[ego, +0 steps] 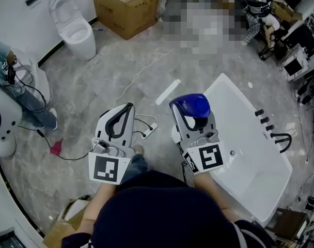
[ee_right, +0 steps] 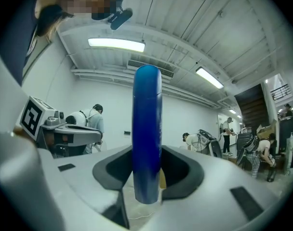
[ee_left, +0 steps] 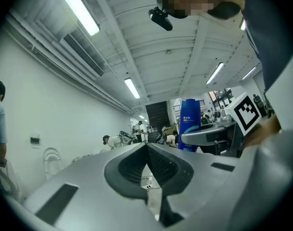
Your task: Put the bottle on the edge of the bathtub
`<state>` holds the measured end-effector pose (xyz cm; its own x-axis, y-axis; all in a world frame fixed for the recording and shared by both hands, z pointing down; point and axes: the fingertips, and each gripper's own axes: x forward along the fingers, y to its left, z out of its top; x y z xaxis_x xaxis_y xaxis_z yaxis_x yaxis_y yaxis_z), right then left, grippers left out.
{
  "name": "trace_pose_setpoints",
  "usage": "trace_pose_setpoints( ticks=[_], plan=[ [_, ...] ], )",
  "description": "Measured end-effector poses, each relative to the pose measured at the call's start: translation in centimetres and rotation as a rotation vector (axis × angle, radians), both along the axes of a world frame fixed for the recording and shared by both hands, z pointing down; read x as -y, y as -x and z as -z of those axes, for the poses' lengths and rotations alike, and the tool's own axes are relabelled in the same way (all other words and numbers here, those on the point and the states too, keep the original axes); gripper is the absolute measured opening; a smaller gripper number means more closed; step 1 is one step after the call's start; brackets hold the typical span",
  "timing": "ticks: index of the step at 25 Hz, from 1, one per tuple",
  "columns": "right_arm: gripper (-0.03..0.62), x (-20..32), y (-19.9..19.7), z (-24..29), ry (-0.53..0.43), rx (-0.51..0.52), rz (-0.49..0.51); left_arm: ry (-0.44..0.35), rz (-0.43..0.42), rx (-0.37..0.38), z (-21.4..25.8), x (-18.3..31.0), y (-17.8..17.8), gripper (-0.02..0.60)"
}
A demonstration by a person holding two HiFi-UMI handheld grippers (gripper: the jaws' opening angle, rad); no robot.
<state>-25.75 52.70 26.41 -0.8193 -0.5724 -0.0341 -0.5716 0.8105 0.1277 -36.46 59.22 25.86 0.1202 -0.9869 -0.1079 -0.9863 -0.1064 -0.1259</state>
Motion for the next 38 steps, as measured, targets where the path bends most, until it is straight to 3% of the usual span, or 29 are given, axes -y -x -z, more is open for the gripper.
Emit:
trace_pose_setpoints(
  ticks=[6, 13, 21, 27, 38],
  plan=[
    [0.176, 7.0, 1.4, -0.3, 0.021, 0.006, -0.146, 0.02, -0.118, -0.018, -0.4, 8.4, 3.1, 0.025],
    [0.176, 11.5, -0.8, -1.6, 0.076, -0.017, -0.276, 0.049, -0.261, -0.063, -1.5, 14.5, 1.0, 0.025],
    [0.176, 18.9, -2.9, -2.1, 0.074, 0.0, -0.366, 0.071, -0.347, -0.06, -2.2, 22.1, -0.3, 0.025],
    [0.176, 29.6, -4.8, -3.3, 0.064, 0.034, -0.407, 0.066, -0.391, -0.027, -3.0, 33.2, -2.3, 0.025],
    [0.176, 54.2, -13.2, -1.3, 0.042, 0.003, -0.5, 0.068, -0.532, -0.013, -0.1, 58.4, -10.6, 0.025]
  ],
)
